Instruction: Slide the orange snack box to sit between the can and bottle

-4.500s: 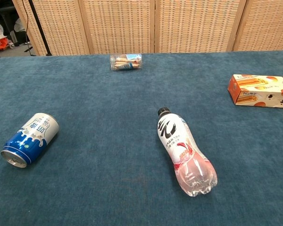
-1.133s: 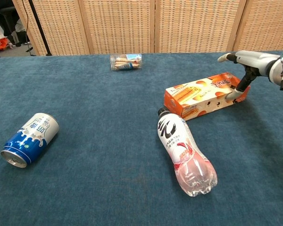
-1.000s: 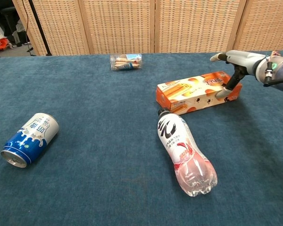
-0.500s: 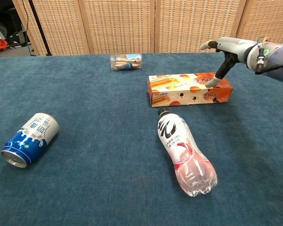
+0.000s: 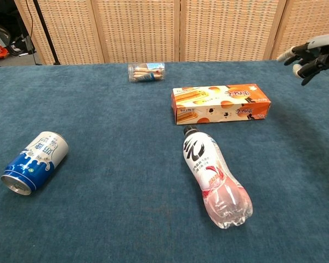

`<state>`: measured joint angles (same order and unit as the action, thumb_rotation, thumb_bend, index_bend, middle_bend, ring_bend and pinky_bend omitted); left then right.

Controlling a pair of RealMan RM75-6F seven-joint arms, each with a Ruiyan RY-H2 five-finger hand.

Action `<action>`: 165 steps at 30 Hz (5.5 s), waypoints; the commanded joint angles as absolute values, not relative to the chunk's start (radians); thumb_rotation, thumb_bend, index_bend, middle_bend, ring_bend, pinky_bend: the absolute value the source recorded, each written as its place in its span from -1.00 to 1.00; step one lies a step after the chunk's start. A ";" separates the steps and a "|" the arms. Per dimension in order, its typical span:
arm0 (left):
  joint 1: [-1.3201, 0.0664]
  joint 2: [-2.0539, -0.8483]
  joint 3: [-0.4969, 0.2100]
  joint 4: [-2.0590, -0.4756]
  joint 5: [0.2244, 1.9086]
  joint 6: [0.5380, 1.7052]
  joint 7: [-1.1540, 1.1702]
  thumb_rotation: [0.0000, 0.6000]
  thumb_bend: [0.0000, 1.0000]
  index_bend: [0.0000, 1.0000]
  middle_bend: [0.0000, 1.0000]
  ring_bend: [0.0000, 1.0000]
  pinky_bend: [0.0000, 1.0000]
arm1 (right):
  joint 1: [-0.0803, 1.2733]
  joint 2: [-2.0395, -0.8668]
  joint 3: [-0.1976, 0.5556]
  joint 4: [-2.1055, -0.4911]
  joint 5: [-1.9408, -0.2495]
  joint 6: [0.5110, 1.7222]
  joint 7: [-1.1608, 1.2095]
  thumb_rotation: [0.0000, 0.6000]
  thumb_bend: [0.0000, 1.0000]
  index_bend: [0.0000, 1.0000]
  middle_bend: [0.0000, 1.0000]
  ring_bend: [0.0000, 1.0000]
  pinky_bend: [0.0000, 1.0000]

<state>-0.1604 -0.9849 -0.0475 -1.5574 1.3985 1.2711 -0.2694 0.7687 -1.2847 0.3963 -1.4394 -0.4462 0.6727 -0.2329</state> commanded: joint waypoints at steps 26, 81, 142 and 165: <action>-0.160 -0.983 -0.047 -1.554 1.397 1.270 -0.280 1.00 -1.00 -1.00 -1.00 -1.00 -1.00 | 0.920 -1.332 0.288 -1.433 -0.326 0.557 -0.097 1.00 1.00 -0.61 -0.55 -0.68 -0.35; -0.167 -0.981 -0.043 -1.549 1.400 1.257 -0.294 1.00 -1.00 -1.00 -1.00 -1.00 -1.00 | 1.066 -1.474 0.356 -1.528 -0.586 0.805 -0.111 1.00 1.00 -0.61 -0.55 -0.68 -0.35; -0.350 -0.722 -0.092 -1.609 1.618 1.139 -0.611 1.00 -1.00 -1.00 -1.00 -1.00 -1.00 | 0.545 -1.001 0.122 -1.727 -1.265 1.296 -0.009 1.00 -1.00 -0.99 -1.00 -1.00 -0.98; -1.029 -0.767 -0.258 -1.548 1.365 0.210 -0.800 1.00 -0.33 -1.00 -1.00 -1.00 -1.00 | 0.234 -1.033 0.074 -1.651 -1.393 1.549 0.294 1.00 -1.00 -0.99 -1.00 -1.00 -1.00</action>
